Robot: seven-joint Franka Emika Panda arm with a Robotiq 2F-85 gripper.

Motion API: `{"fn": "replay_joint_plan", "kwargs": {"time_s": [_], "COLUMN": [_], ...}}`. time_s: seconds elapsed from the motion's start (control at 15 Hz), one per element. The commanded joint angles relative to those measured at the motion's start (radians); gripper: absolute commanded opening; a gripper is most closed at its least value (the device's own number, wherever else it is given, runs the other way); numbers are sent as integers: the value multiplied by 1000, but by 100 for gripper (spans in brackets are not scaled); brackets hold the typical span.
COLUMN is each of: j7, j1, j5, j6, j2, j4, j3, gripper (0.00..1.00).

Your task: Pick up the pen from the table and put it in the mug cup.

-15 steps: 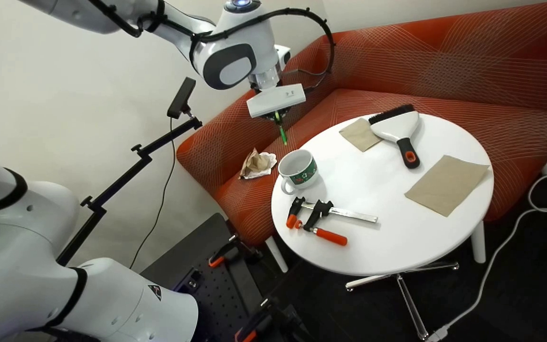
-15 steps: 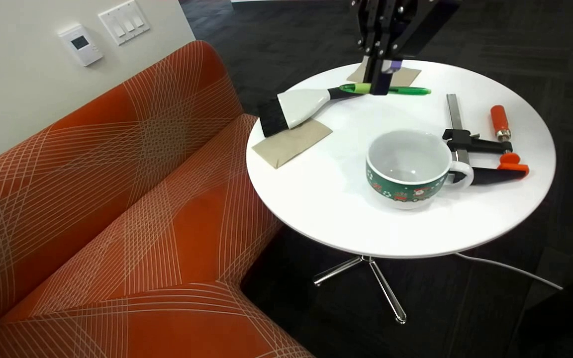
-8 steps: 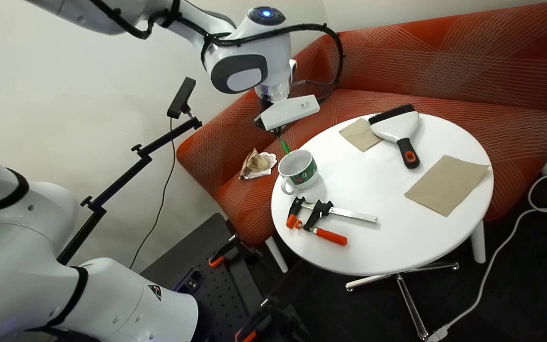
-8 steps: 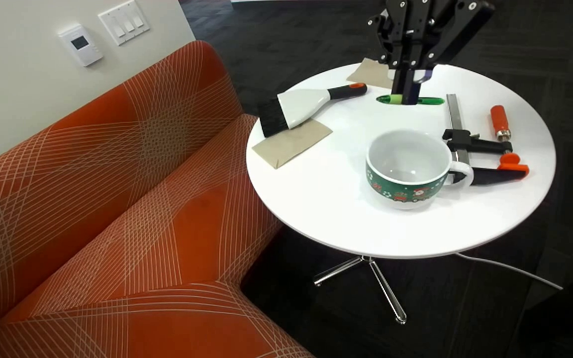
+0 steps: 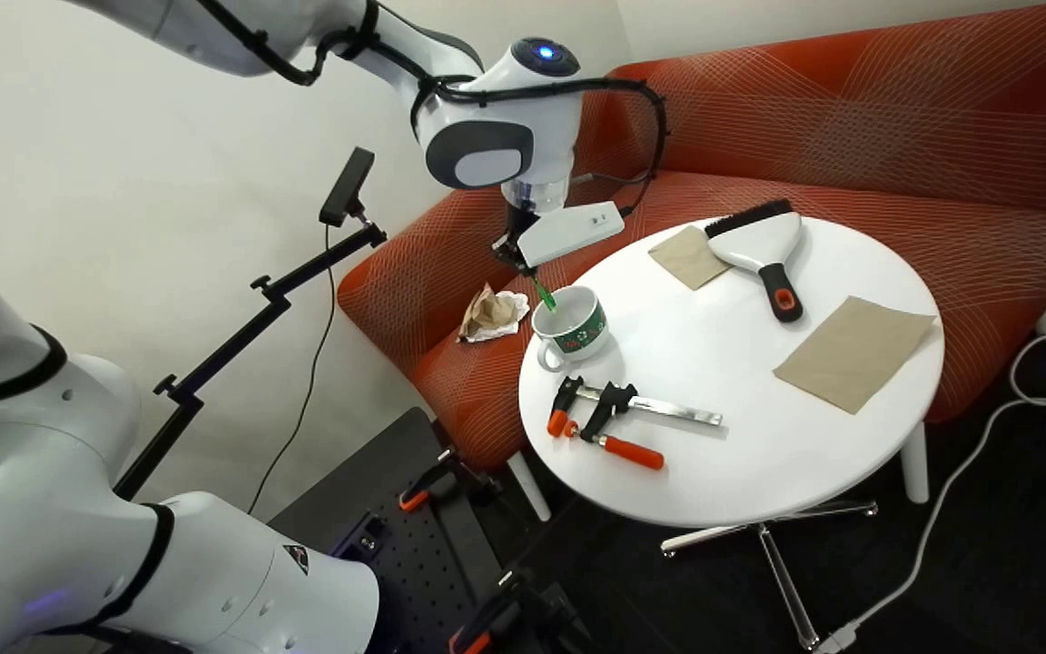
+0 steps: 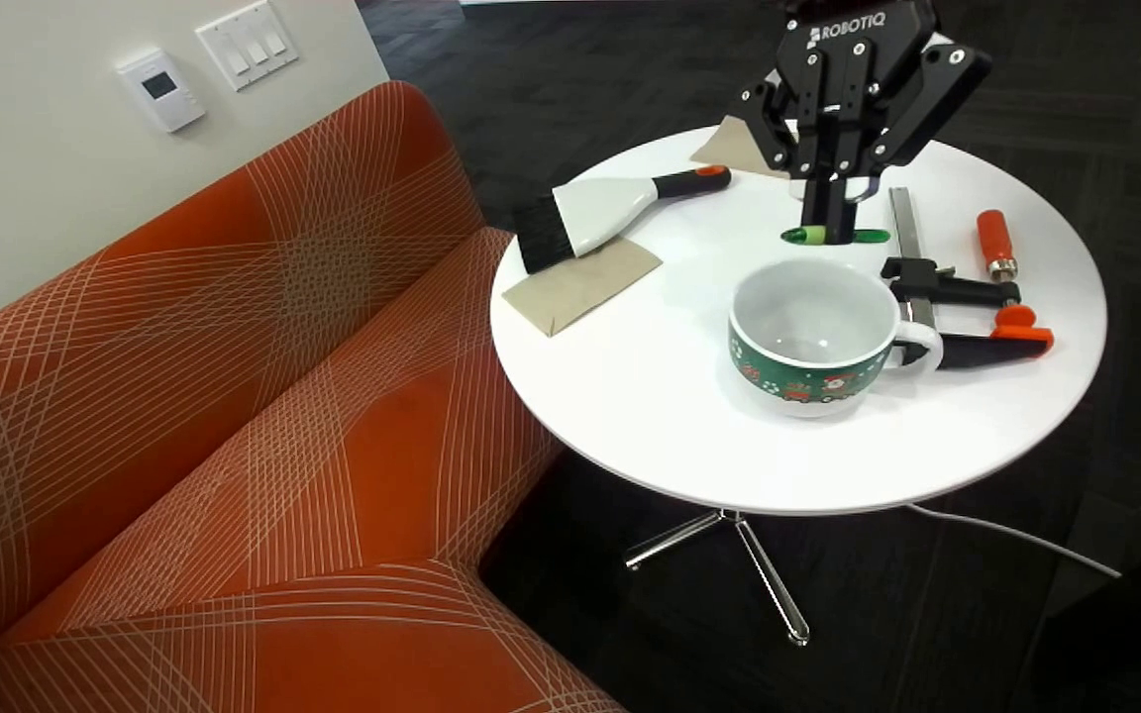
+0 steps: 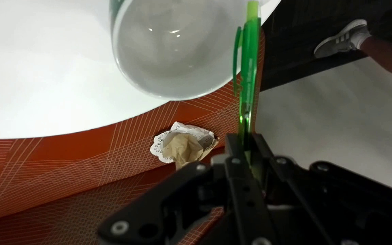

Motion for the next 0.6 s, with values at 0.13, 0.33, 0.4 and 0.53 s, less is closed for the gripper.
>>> {"fn": "replay_joint_plan", "kwargs": {"time_s": [0.13, 0.33, 0.4, 0.53], "j7": [-11, -11, -25, -41], "j1": [63, 65, 68, 77], "j5": [31, 32, 32, 33], "j6": [-11, -11, 5, 14], "j2": [12, 13, 22, 41], "j4": [24, 28, 32, 43], "j3": [-54, -55, -57, -65], "gripper": [12, 3, 3, 3]}}
